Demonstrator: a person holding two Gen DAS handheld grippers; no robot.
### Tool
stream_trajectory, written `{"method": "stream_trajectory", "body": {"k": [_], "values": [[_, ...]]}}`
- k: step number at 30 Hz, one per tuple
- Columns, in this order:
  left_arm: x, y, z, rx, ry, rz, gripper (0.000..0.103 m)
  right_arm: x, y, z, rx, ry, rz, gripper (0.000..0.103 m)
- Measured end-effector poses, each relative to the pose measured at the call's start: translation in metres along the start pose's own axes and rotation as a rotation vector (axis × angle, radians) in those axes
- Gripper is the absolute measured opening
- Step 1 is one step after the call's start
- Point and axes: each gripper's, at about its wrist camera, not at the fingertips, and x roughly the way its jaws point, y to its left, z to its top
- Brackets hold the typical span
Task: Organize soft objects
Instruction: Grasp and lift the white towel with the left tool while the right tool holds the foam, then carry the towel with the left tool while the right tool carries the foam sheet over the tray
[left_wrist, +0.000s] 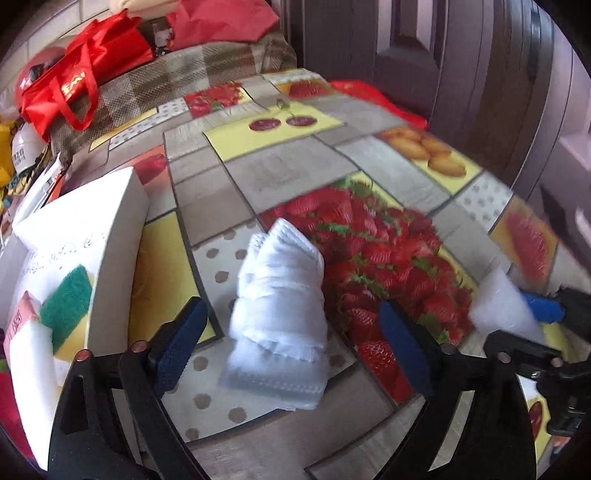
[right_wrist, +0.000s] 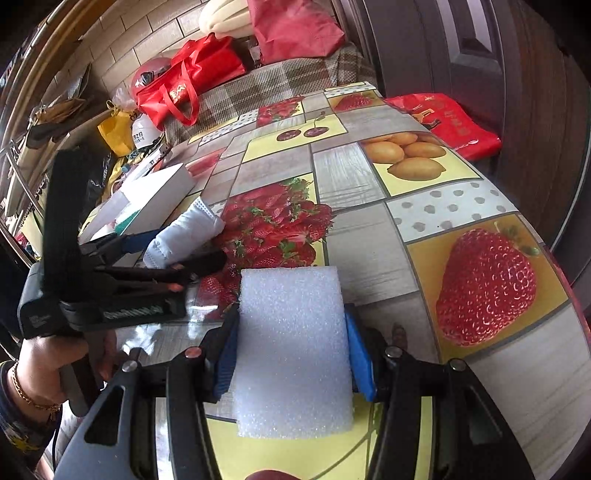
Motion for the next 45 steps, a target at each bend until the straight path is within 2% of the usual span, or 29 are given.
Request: {"method": "stream_trajectory", "body": {"k": [1, 2, 3, 6, 12, 19, 26, 31, 38, 45], "values": [[0.001, -0.002, 0.0, 0.014, 0.007, 0.0, 0.053, 0.0, 0.0, 0.0, 0.003, 0.0, 0.004, 0.053], [0.0, -0.005, 0.0, 0.026, -0.004, -0.011, 0.041, 0.0, -0.001, 0.0, 0.005, -0.001, 0.007, 0.053], [-0.004, -0.008, 0.0, 0.043, -0.021, 0.004, 0.04, 0.0, -0.001, 0.0, 0.007, -0.003, 0.01, 0.053], [-0.01, -0.018, -0.003, 0.091, -0.056, 0.034, 0.04, -0.001, -0.002, 0.0, 0.011, -0.01, 0.014, 0.053], [-0.044, -0.032, -0.014, 0.148, -0.219, 0.059, 0.04, -0.007, -0.007, -0.001, 0.043, -0.04, -0.02, 0.053], [-0.076, -0.018, -0.035, 0.09, -0.302, -0.029, 0.04, -0.024, 0.002, -0.001, 0.031, -0.153, -0.075, 0.053], [-0.105, -0.014, -0.06, 0.122, -0.366, -0.034, 0.04, -0.03, 0.03, -0.002, 0.001, -0.247, -0.083, 0.053], [-0.117, -0.002, -0.073, 0.109, -0.386, -0.042, 0.04, -0.034, 0.047, -0.004, -0.042, -0.309, -0.125, 0.053], [-0.132, 0.014, -0.088, 0.094, -0.416, -0.044, 0.04, -0.034, 0.056, -0.003, -0.05, -0.335, -0.144, 0.053], [-0.138, 0.042, -0.096, 0.057, -0.41, -0.035, 0.04, -0.03, 0.072, -0.004, -0.045, -0.369, -0.137, 0.053]]}}
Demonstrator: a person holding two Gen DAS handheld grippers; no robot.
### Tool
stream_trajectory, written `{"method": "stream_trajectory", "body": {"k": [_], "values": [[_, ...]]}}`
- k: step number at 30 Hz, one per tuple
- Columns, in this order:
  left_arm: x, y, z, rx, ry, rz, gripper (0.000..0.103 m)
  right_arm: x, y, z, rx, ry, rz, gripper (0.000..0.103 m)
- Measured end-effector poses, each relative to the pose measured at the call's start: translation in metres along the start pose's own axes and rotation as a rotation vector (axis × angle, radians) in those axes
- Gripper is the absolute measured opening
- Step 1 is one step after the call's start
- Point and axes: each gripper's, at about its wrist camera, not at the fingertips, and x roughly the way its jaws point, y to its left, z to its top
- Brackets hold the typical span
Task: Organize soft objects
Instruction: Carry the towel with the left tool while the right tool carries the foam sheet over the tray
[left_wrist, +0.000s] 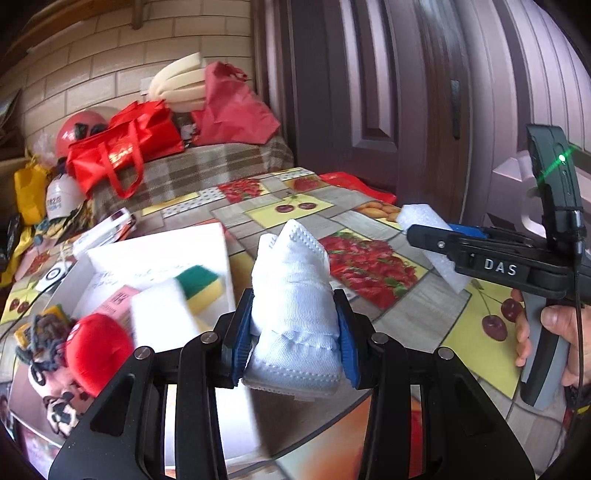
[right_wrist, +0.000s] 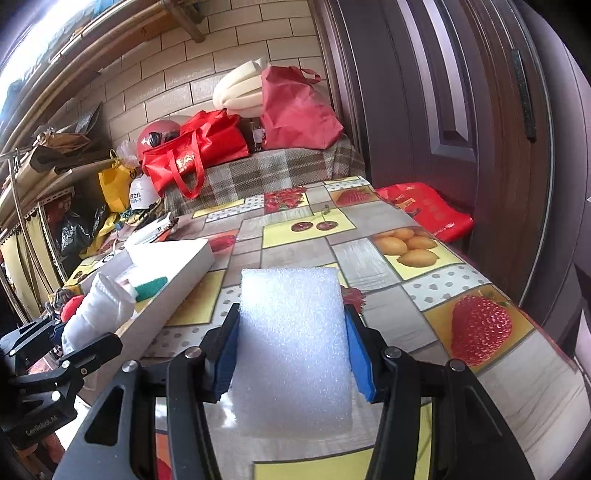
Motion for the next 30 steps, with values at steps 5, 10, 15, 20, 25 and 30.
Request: {"method": "stream_trajectory", "body": {"k": [5, 10, 15, 20, 25, 30], "values": [[-0.009, 0.024, -0.006, -0.028, -0.002, 0.039, 0.04, 0.003, 0.019, 0.0, -0.016, -0.013, 0.024, 0.053], [-0.017, 0.051, -0.011, -0.099, -0.021, 0.06, 0.04, 0.006, 0.04, -0.002, -0.055, -0.017, 0.042, 0.053], [-0.025, 0.07, -0.014, -0.162, -0.057, 0.076, 0.04, 0.007, 0.058, -0.004, -0.088, -0.028, 0.048, 0.053], [-0.031, 0.084, -0.016, -0.164, -0.08, 0.123, 0.04, 0.008, 0.077, -0.005, -0.113, -0.043, 0.069, 0.053], [-0.036, 0.094, -0.019, -0.145, -0.083, 0.165, 0.04, 0.014, 0.096, -0.005, -0.145, -0.043, 0.087, 0.053], [-0.042, 0.117, -0.025, -0.179, -0.085, 0.202, 0.04, 0.021, 0.113, -0.005, -0.167, -0.038, 0.111, 0.053]]}}
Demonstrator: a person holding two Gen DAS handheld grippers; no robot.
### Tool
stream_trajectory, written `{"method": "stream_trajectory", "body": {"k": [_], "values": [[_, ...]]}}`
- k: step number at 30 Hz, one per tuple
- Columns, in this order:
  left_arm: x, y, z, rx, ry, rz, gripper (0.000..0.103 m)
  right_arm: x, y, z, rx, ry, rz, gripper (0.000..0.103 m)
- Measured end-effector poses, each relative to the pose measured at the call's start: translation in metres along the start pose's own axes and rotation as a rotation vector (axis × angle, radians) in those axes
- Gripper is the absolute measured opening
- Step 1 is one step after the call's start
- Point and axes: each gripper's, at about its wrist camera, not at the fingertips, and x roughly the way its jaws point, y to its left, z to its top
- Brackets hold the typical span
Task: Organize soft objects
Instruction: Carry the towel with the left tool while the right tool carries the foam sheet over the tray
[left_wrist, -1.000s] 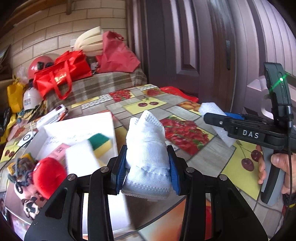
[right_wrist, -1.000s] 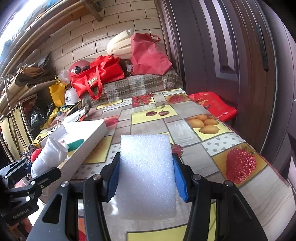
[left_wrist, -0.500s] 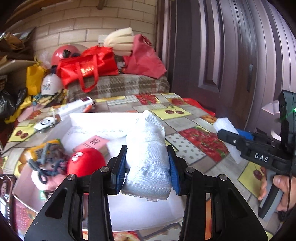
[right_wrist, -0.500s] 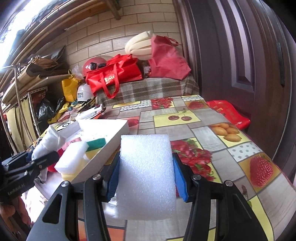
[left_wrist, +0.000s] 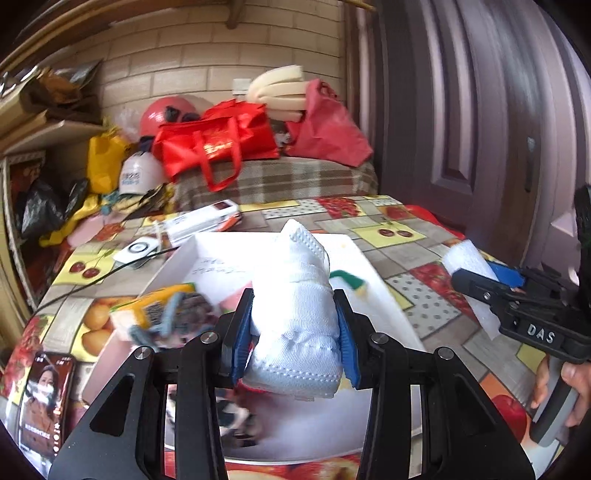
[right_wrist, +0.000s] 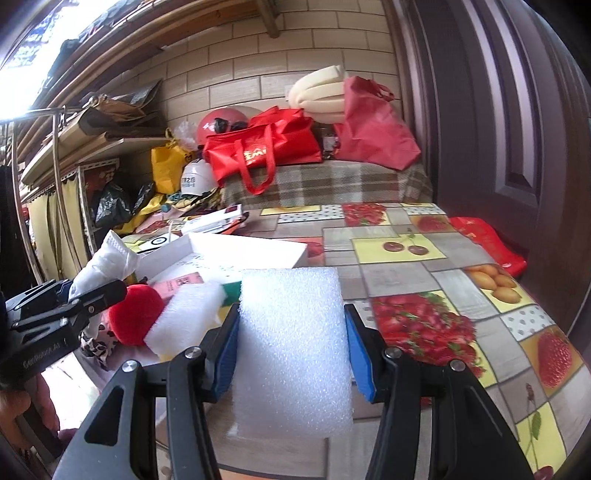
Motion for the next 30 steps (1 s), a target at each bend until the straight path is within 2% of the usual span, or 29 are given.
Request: {"method": "stream_trajectory", "body": {"k": [4, 9, 17, 30], "values": [[0.003, 0.022, 0.0, -0.07, 0.012, 0.036, 0.04, 0.006, 0.01, 0.002, -0.01, 0.001, 0.016, 0.053], [0.007, 0.04, -0.002, -0.152, 0.037, 0.042, 0.04, 0.009, 0.015, 0.003, -0.012, 0.004, 0.029, 0.053], [0.006, 0.043, -0.001, -0.159, 0.037, 0.063, 0.04, 0.014, 0.014, 0.004, 0.017, 0.015, 0.046, 0.053], [0.01, 0.054, 0.0, -0.18, 0.04, 0.087, 0.04, 0.019, 0.027, 0.007, -0.002, 0.001, 0.057, 0.053]]}}
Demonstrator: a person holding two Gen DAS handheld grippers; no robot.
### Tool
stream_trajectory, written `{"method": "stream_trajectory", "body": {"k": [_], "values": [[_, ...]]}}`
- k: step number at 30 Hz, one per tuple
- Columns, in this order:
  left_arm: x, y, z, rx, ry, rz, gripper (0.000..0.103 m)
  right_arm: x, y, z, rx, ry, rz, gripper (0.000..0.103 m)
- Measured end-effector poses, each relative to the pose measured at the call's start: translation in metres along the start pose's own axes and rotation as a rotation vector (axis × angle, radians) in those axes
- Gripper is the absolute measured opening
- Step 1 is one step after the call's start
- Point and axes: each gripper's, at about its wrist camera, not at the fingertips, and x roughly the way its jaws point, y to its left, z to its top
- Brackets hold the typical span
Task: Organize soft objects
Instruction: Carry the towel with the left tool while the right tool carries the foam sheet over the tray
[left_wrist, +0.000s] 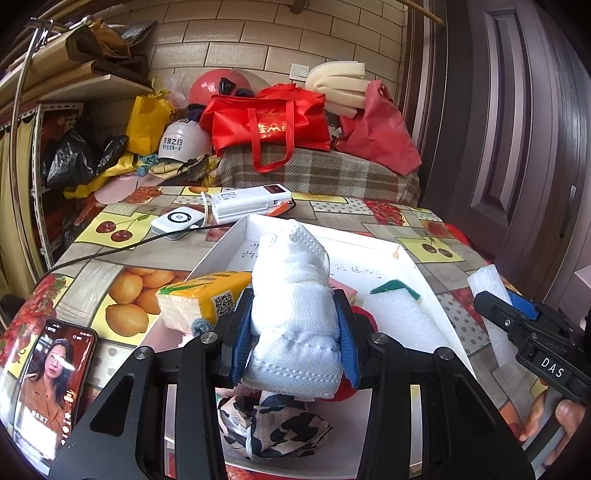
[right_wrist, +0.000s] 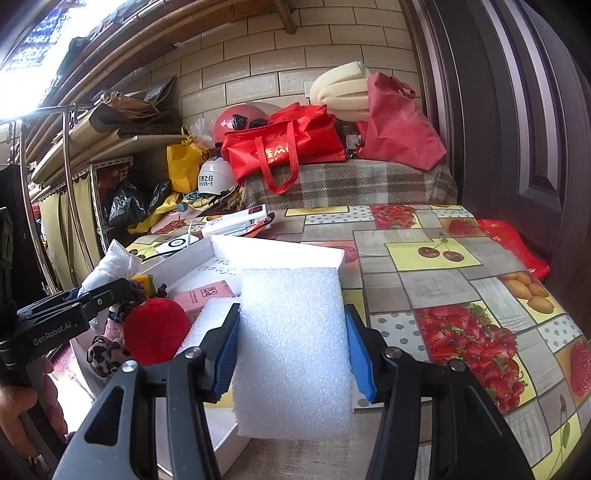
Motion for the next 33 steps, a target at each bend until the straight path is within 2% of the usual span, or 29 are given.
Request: {"method": "stream_trajectory", "body": {"k": [7, 14, 19, 23, 26, 29, 33], "values": [[-0.001, -0.003, 0.0, 0.023, -0.009, 0.009, 0.04, 0.0, -0.002, 0.0, 0.0, 0.001, 0.001, 0.053], [-0.003, 0.007, 0.001, -0.022, -0.027, 0.05, 0.04, 0.007, 0.005, 0.004, -0.013, -0.007, 0.011, 0.053], [0.0, -0.001, 0.003, 0.039, -0.047, 0.091, 0.04, 0.011, 0.018, 0.006, -0.061, -0.014, 0.057, 0.053], [0.01, -0.007, 0.006, 0.089, -0.04, 0.105, 0.04, 0.015, 0.038, 0.003, -0.168, 0.034, 0.179, 0.053], [0.017, 0.0, 0.007, 0.068, -0.015, 0.097, 0.04, 0.023, 0.05, -0.002, -0.235, 0.119, 0.26, 0.052], [0.028, 0.008, 0.011, 0.044, 0.018, 0.096, 0.04, 0.032, 0.058, -0.005, -0.28, 0.174, 0.277, 0.052], [0.036, 0.008, 0.014, 0.056, 0.033, 0.101, 0.04, 0.041, 0.067, -0.008, -0.35, 0.191, 0.204, 0.052]]}}
